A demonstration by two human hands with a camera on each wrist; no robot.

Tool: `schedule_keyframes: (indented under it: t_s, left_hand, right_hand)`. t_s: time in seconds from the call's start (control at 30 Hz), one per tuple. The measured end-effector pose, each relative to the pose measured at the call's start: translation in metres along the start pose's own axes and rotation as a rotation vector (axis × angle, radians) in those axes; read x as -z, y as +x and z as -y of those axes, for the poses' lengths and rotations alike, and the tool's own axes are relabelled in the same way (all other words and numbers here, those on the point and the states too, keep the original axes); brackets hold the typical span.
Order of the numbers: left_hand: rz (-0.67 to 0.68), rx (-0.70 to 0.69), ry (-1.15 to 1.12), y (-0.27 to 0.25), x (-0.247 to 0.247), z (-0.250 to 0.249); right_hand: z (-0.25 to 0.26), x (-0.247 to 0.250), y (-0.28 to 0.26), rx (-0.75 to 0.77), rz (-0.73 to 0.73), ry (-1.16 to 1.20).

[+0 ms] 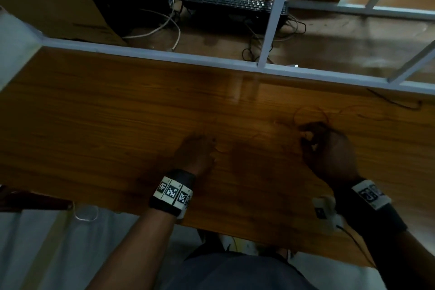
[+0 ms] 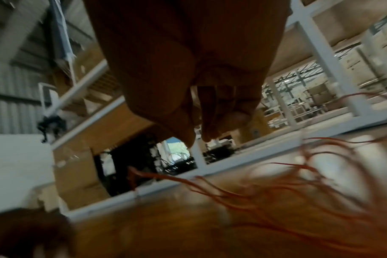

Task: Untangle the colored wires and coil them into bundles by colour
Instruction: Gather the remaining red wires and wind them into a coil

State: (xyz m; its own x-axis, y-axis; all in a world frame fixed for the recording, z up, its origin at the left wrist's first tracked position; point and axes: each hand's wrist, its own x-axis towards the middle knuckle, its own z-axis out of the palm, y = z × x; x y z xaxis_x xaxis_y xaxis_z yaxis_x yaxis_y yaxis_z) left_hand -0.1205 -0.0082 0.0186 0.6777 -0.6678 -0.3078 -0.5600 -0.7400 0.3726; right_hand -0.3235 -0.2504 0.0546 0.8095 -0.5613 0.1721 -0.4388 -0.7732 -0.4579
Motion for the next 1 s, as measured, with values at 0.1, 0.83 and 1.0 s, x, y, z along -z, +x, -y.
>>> schedule_keyframes:
  t_s: [0.1,0.83,1.0]
  left_hand:
    - [0.022,-0.079,0.252,0.007,0.001,-0.001]
    - [0.189,-0.991,-0.045,0.014,0.023,-0.111]
    - [0.132,-0.694,-0.293,0.016,0.054,-0.075]
  right_hand:
    - [0.053,-0.014,-0.010,0.105,0.089,0.171]
    - [0.033,0.035,-0.028,0.069,0.629,0.439]
    - [-0.026,0.083,-0.028,0.071,0.387,0.369]
